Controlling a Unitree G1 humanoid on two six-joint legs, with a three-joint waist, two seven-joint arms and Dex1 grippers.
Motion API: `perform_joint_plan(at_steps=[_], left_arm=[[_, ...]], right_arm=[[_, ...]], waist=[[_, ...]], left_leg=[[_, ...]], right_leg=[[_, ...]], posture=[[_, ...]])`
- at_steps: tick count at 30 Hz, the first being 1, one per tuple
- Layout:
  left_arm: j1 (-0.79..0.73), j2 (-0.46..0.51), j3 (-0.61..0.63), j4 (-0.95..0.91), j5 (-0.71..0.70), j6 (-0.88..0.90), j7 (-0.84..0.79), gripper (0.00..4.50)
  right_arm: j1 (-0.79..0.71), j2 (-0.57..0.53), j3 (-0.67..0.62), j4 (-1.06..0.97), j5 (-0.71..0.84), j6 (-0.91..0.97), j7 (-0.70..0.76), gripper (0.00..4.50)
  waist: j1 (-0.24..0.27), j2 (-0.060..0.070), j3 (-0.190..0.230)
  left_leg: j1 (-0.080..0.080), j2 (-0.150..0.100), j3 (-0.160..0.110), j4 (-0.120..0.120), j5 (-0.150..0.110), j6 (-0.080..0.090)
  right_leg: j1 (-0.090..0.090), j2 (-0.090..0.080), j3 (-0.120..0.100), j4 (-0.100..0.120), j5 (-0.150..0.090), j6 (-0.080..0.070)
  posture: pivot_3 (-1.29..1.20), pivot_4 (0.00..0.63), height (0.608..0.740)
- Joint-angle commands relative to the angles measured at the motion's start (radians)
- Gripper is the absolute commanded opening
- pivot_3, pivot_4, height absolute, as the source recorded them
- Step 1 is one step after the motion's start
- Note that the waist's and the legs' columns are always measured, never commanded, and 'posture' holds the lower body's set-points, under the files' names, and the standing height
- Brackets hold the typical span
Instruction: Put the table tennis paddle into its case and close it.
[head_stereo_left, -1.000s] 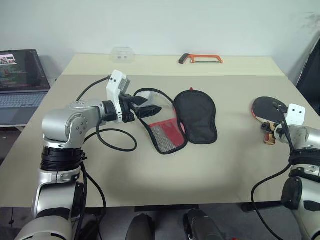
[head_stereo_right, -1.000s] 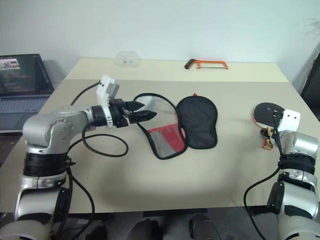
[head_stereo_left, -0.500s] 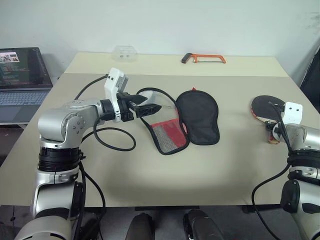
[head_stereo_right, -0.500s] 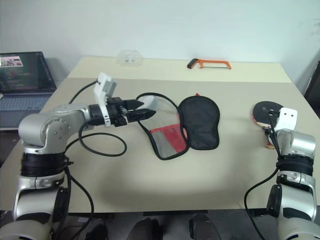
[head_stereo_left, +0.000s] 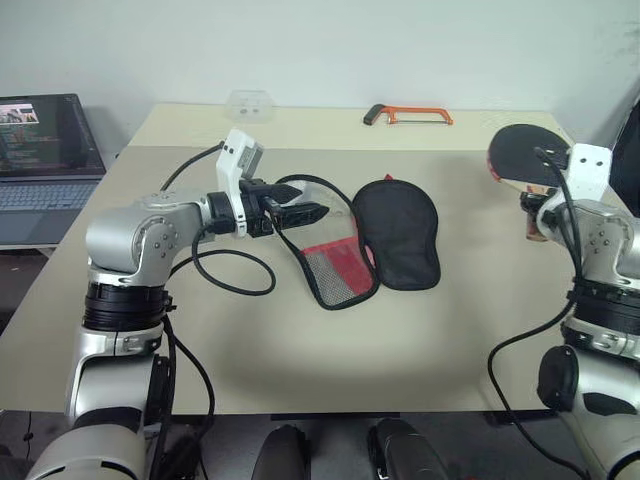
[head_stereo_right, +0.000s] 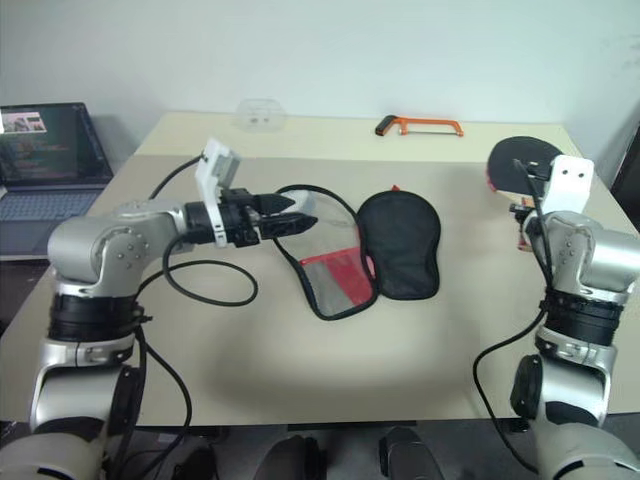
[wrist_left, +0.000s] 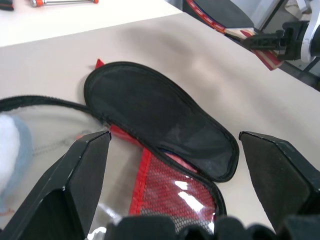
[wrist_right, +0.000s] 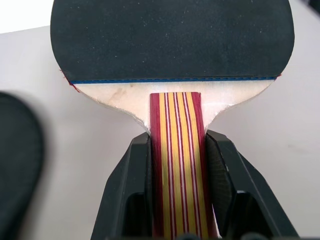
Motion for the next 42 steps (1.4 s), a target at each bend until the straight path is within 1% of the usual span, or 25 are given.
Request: perform_joint_plan(at_steps=[1,5,9,12,14,20,30,42], left_arm=[[-0.004,0.008,0.034,-0.055,-0.024,0.005,0.004,4.50],[0.002,0.024,0.039,-0.066,-0.027,0.001,-0.005,4.50],[0.010,0.068,0.052,-0.070,-0.030,-0.006,-0.034,4.50],[0.020,0.092,0.055,-0.055,-0.015,-0.020,-0.042,4.50],[0.022,0.099,0.047,-0.049,-0.007,-0.025,-0.042,4.50],[0.011,0.079,0.035,-0.069,-0.021,-0.015,-0.037,4.50],[0.015,0.071,0.034,-0.071,-0.021,-0.008,-0.034,4.50],[0.012,0.053,0.022,-0.065,-0.021,-0.012,-0.037,4.50]], right_arm=[[-0.055,0.066,0.015,-0.116,0.015,0.047,-0.018,1.10],[-0.039,0.201,0.017,-0.179,0.002,0.093,-0.055,1.10],[-0.018,0.318,0.024,-0.223,-0.016,0.119,-0.092,1.10],[-0.009,0.391,0.031,-0.228,-0.031,0.110,-0.120,1.10],[-0.013,0.426,0.028,-0.205,-0.042,0.084,-0.138,1.10],[-0.018,0.471,0.026,-0.153,-0.067,0.029,-0.169,1.10],[0.066,0.517,0.050,-0.242,-0.066,0.104,-0.153,1.10],[0.114,0.565,0.161,-0.307,-0.027,0.165,-0.081,1.10]], waist=[[0.002,0.000,0.000],[0.012,0.000,0.000],[0.014,0.000,0.000],[0.016,0.000,0.000],[0.017,0.000,0.000],[0.017,0.000,0.000],[0.017,0.000,0.000],[0.007,0.000,0.000]], left_leg=[[-0.001,0.000,0.000,0.000,0.000,0.000],[-0.004,0.000,-0.002,0.001,0.000,0.000],[-0.008,0.000,-0.002,0.001,0.000,0.000],[-0.014,0.000,-0.002,0.002,0.001,-0.001],[-0.014,0.000,-0.002,0.002,0.001,-0.001],[-0.013,0.000,-0.002,0.002,0.001,-0.002],[-0.013,0.000,-0.002,0.002,0.001,-0.002],[-0.013,-0.001,-0.002,0.002,0.001,-0.002]], right_leg=[[-0.001,0.000,0.000,0.001,0.000,0.000],[-0.003,0.000,-0.002,0.001,0.000,0.000],[-0.006,-0.001,-0.003,0.001,0.000,0.000],[-0.014,-0.001,-0.002,0.004,0.000,0.000],[-0.014,-0.001,-0.003,0.005,0.000,-0.001],[-0.014,-0.001,-0.003,0.007,0.000,-0.001],[-0.015,0.000,-0.003,0.008,0.000,-0.002],[-0.015,0.000,-0.003,0.009,-0.001,-0.002]], posture=[[0.00,0.150,0.740],[0.00,0.150,0.740],[0.00,0.150,0.740],[0.00,0.150,0.740],[0.00,0.150,0.740],[0.00,0.150,0.740],[0.00,0.150,0.740],[0.00,0.150,0.740]])
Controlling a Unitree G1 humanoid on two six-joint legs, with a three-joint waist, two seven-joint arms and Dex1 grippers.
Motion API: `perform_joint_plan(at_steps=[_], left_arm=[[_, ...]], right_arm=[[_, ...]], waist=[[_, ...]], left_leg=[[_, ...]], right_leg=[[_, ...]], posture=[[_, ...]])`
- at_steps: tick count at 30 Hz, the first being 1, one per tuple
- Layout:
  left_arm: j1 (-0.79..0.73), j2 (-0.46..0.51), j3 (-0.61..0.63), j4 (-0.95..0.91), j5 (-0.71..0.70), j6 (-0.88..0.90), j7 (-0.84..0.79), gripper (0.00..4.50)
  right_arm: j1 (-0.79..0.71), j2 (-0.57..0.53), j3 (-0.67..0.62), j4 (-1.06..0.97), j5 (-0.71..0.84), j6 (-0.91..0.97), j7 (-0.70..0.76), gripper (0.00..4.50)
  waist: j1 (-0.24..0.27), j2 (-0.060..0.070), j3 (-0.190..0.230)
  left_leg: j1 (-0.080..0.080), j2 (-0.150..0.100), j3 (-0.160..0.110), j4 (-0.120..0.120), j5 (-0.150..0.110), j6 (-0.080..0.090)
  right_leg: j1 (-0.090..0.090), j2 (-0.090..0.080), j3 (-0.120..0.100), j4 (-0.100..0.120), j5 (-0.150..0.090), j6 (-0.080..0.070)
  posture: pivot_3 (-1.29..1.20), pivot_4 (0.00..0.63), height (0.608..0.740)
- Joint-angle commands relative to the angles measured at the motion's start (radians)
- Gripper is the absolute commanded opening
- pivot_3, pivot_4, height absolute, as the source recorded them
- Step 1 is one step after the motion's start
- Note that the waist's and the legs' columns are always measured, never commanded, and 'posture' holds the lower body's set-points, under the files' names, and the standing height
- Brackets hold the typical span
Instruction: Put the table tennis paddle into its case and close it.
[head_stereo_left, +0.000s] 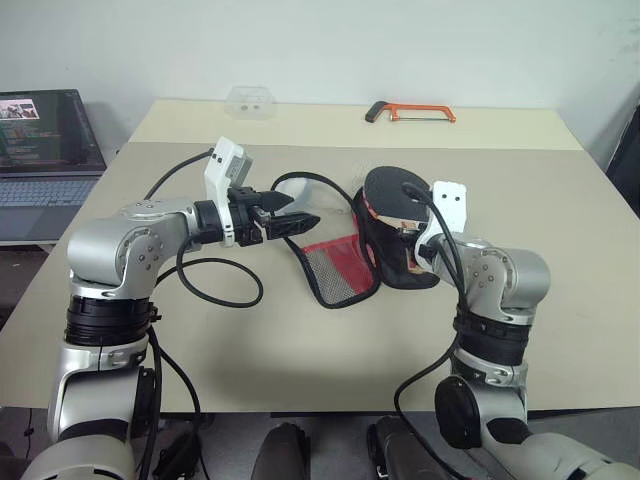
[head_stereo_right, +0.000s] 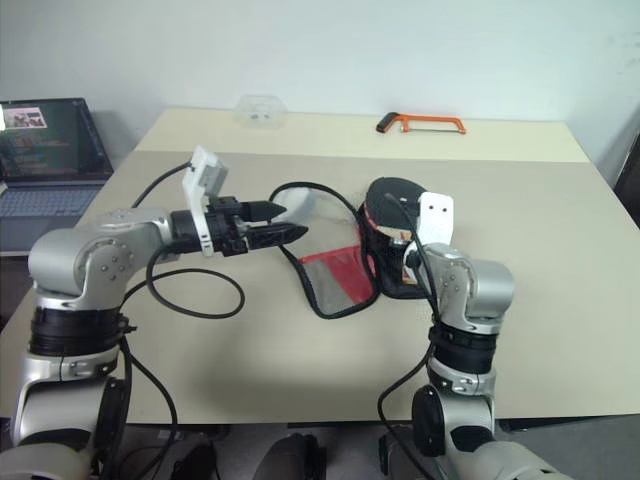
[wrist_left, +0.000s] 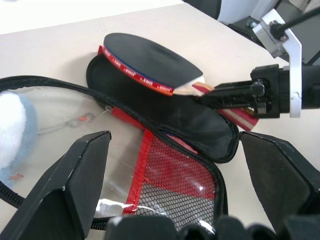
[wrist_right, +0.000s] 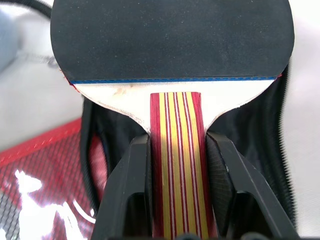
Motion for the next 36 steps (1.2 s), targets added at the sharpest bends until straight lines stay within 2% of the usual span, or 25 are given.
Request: perform_joint_plan(at_steps=[1,12,26,36], left_arm=[[-0.013,-0.003,0.005,-0.023,-0.010,-0.009,-0.008,4.50],[-0.025,-0.001,-0.001,-0.011,-0.002,-0.017,-0.016,4.50],[-0.027,0.001,0.001,-0.005,0.003,-0.025,-0.018,4.50],[-0.023,0.007,0.001,-0.010,0.000,-0.016,-0.019,4.50]], right_arm=[[0.013,0.076,0.041,-0.056,0.023,-0.005,0.018,1.10],[0.010,0.041,0.064,0.090,0.003,-0.148,0.012,1.10],[0.012,0.033,0.046,0.121,-0.006,-0.205,-0.028,1.10],[0.019,-0.021,0.060,0.234,-0.019,-0.299,-0.011,1.10]], waist=[[-0.001,0.000,0.000],[-0.003,0.000,0.000],[-0.003,0.000,0.000],[-0.003,0.000,0.000]], left_leg=[[0.000,0.000,0.000,0.000,0.000,0.000],[0.000,0.000,0.000,0.000,0.000,0.000],[0.000,0.000,0.000,0.000,0.000,0.000],[0.000,0.000,0.000,0.000,0.000,0.000]], right_leg=[[0.000,0.000,0.000,0.000,0.000,0.000],[0.000,0.000,0.000,0.000,0.000,0.000],[0.000,0.000,0.000,0.001,0.000,0.000],[0.000,0.000,0.000,0.001,0.000,0.000]], posture=[[0.00,0.150,0.740],[0.00,0.150,0.740],[0.00,0.150,0.740],[0.00,0.150,0.740]])
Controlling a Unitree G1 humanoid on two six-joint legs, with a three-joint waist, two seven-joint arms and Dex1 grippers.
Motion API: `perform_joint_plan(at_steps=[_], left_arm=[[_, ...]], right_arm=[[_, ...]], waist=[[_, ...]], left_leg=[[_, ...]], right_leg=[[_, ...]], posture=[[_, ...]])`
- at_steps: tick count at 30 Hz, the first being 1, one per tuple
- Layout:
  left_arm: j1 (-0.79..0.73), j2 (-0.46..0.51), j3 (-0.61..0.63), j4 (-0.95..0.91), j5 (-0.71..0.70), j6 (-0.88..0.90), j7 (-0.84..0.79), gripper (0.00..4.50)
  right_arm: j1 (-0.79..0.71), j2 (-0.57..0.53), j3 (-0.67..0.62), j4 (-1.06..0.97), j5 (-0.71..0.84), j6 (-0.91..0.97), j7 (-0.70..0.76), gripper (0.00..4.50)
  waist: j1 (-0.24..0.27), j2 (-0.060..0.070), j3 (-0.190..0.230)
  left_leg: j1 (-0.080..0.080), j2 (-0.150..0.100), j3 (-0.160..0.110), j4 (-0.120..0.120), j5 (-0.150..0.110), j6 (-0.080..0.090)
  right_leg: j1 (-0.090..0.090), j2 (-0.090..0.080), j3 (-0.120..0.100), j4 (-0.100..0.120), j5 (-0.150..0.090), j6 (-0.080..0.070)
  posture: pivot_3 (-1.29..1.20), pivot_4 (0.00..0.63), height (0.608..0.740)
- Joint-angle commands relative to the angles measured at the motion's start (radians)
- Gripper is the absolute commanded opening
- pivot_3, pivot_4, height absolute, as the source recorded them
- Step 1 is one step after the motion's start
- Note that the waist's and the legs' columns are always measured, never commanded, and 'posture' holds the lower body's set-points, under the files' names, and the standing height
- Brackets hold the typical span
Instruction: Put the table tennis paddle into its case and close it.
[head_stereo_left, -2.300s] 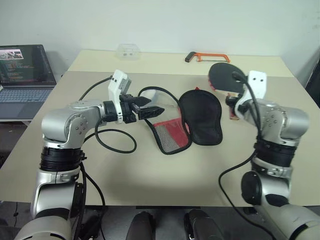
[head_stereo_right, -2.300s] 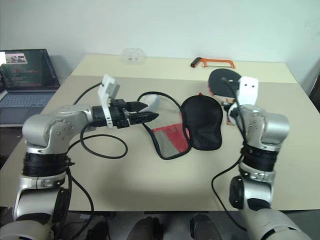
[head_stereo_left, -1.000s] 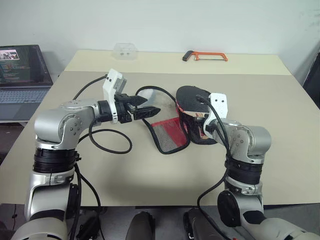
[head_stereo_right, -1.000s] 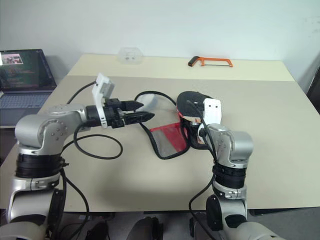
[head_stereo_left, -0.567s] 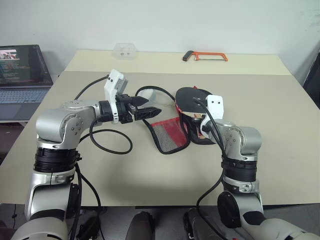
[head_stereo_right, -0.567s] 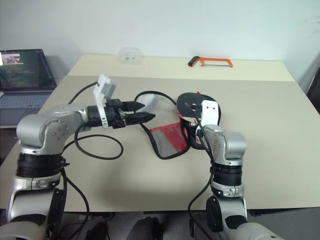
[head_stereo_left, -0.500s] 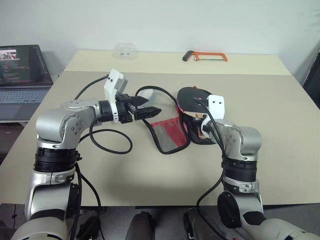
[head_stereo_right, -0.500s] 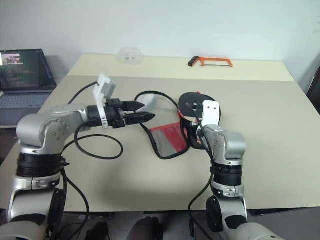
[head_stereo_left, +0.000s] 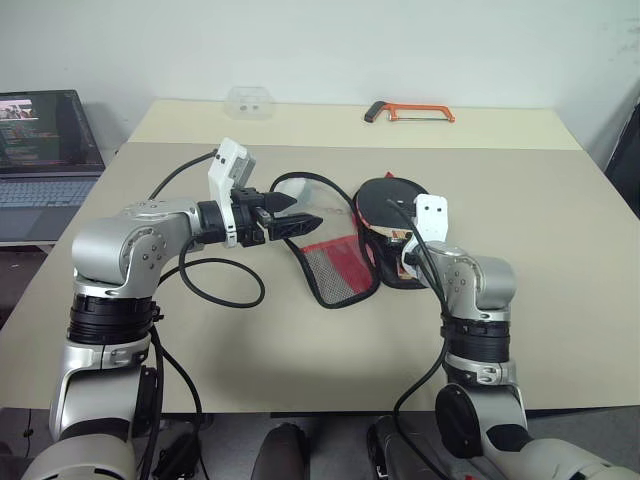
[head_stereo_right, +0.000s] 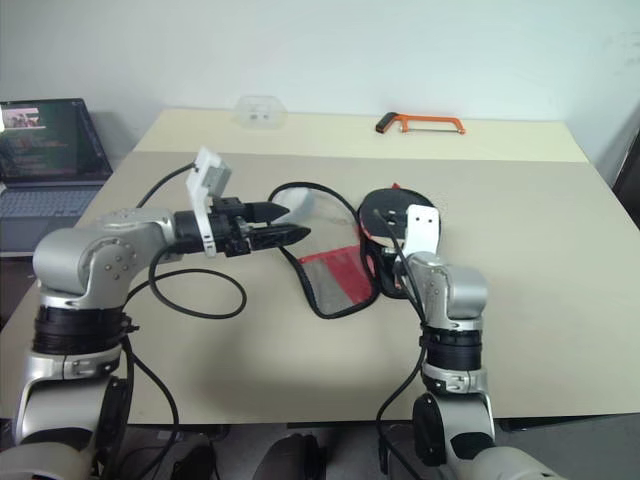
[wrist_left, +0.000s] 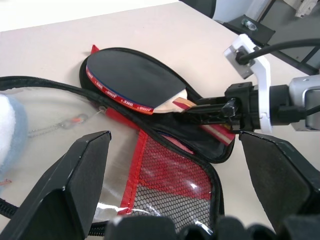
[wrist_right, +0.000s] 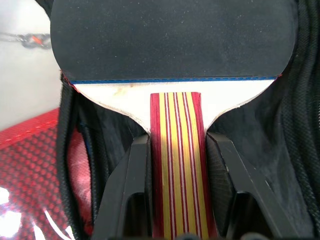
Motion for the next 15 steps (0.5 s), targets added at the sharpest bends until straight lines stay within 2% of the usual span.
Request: perform_joint_plan(at_steps=[1,15], left_arm=[[-0.018,0.013,0.013,-0.021,-0.003,-0.010,-0.006,4.50],[-0.015,0.016,0.014,-0.032,-0.006,-0.005,-0.003,4.50]], right_arm=[[-0.010,-0.016,0.005,0.018,-0.004,-0.062,0.016,1.10],[0.023,-0.068,0.028,0.026,-0.032,-0.101,0.027,1.10]], waist=[[0.000,0.000,0.000],[0.003,0.000,0.000]], left_leg=[[0.000,0.000,0.000,0.000,0.000,0.000],[0.001,0.000,0.000,0.001,0.000,0.000]], right_leg=[[0.000,0.000,0.000,0.000,0.000,0.000],[0.000,0.000,0.000,0.003,0.000,0.000]], posture=[[0.00,0.150,0.740],[0.00,0.150,0.740]])
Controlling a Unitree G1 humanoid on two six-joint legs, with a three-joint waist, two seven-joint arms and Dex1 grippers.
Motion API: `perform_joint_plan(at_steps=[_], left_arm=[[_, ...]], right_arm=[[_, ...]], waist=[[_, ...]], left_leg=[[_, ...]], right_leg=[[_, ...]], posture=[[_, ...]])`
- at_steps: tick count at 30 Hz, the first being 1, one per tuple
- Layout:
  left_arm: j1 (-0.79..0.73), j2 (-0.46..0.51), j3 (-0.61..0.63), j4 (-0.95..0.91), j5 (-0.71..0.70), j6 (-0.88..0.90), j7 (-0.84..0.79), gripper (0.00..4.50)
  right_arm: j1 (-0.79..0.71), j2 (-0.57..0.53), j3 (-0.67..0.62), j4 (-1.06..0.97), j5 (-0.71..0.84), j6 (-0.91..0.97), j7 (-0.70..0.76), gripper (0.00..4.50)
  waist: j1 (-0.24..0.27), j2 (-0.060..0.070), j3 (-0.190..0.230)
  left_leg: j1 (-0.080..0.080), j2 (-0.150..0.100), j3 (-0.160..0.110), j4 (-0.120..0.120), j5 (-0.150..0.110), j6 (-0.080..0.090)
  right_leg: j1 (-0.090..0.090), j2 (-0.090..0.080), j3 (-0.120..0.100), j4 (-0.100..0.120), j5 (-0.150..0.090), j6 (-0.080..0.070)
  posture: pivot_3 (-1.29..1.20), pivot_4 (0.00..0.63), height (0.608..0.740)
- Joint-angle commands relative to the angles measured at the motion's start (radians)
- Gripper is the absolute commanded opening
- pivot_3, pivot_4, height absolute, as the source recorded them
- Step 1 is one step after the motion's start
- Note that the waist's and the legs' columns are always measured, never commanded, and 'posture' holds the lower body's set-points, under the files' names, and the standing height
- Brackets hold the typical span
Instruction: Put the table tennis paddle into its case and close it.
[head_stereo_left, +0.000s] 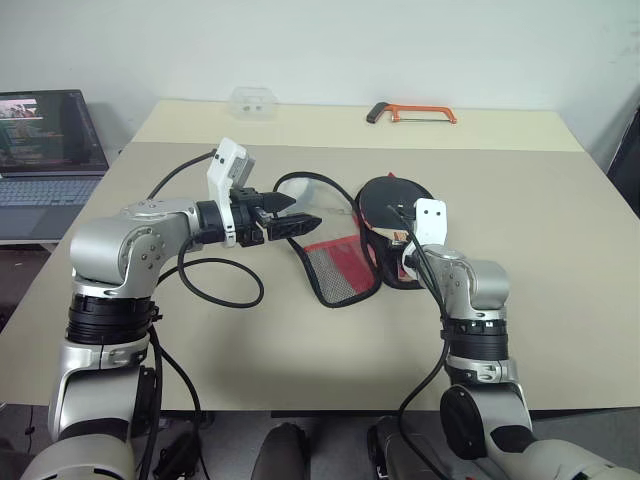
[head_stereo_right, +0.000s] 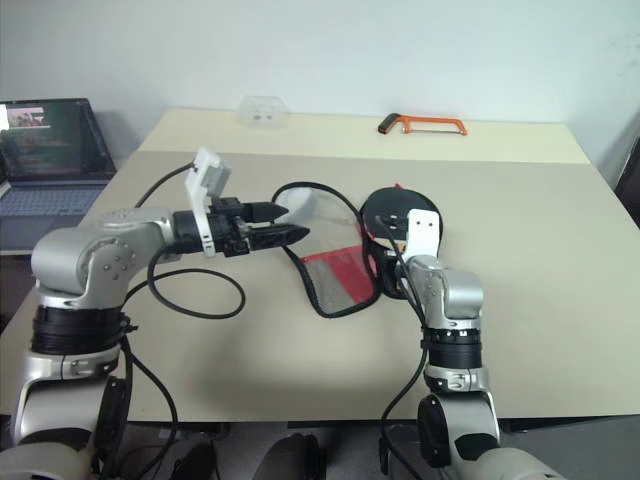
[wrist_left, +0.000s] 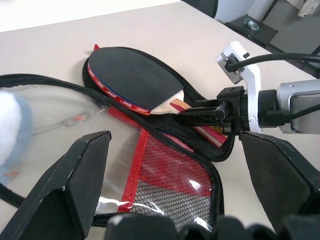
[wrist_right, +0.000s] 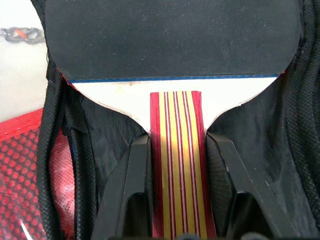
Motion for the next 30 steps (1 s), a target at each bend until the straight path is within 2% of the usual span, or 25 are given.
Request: perform_joint_plan(at_steps=[1,9,17,19,20,27,30], left_arm=[[-0.015,0.010,0.013,-0.031,-0.005,-0.008,-0.004,4.50],[-0.023,0.007,0.006,-0.022,-0.001,-0.014,-0.007,4.50],[-0.025,0.009,0.010,-0.017,0.000,-0.016,-0.005,4.50],[-0.022,0.008,0.011,-0.021,-0.002,-0.015,-0.005,4.50],[-0.022,0.009,0.011,-0.021,-0.002,-0.014,-0.005,4.50],[-0.022,0.036,-0.004,-0.006,0.024,-0.040,-0.024,4.50],[-0.016,0.090,-0.005,0.060,0.078,-0.094,-0.045,4.50]], right_arm=[[0.006,-0.029,0.007,-0.038,-0.013,-0.024,0.007,1.10],[0.038,-0.051,0.027,-0.051,-0.026,-0.019,0.007,1.10],[0.038,-0.031,-0.005,-0.045,0.002,-0.001,0.014,1.10],[0.041,-0.037,-0.004,-0.042,-0.002,-0.002,0.014,1.83],[0.041,-0.041,-0.001,-0.041,-0.003,-0.002,0.017,2.00],[0.034,-0.035,-0.038,-0.079,0.017,0.027,0.020,4.41],[0.015,-0.054,-0.064,-0.188,0.046,0.124,0.046,4.46]], waist=[[0.002,0.000,0.000],[0.002,0.000,0.000],[0.002,-0.001,0.000],[0.002,-0.001,0.000],[0.002,-0.001,-0.001],[0.002,-0.001,-0.001],[0.002,-0.001,-0.001]], left_leg=[[0.000,0.000,0.000,0.000,0.000,0.000],[0.000,-0.001,0.000,0.000,0.000,0.000],[0.000,-0.001,0.000,0.000,0.000,0.000],[0.000,-0.001,0.000,0.000,0.000,0.000],[0.000,-0.001,0.000,0.000,0.000,0.000],[0.000,-0.001,0.000,0.001,0.000,0.000],[0.000,-0.001,0.000,0.001,0.000,0.000]], right_leg=[[0.000,0.000,0.000,0.000,0.000,0.000],[0.000,0.000,0.000,0.000,0.000,0.000],[0.000,0.000,0.000,0.001,0.000,0.000],[0.000,0.000,0.000,0.001,0.000,0.000],[0.000,0.000,0.000,0.001,0.000,0.000],[0.001,0.000,0.000,0.001,0.000,0.000],[0.000,0.000,0.000,0.001,0.000,0.000]], posture=[[0.00,0.150,0.740],[0.00,0.150,0.740],[0.00,0.150,0.740],[0.00,0.150,0.740],[0.00,0.150,0.740],[0.00,0.150,0.740],[0.00,0.150,0.740]])
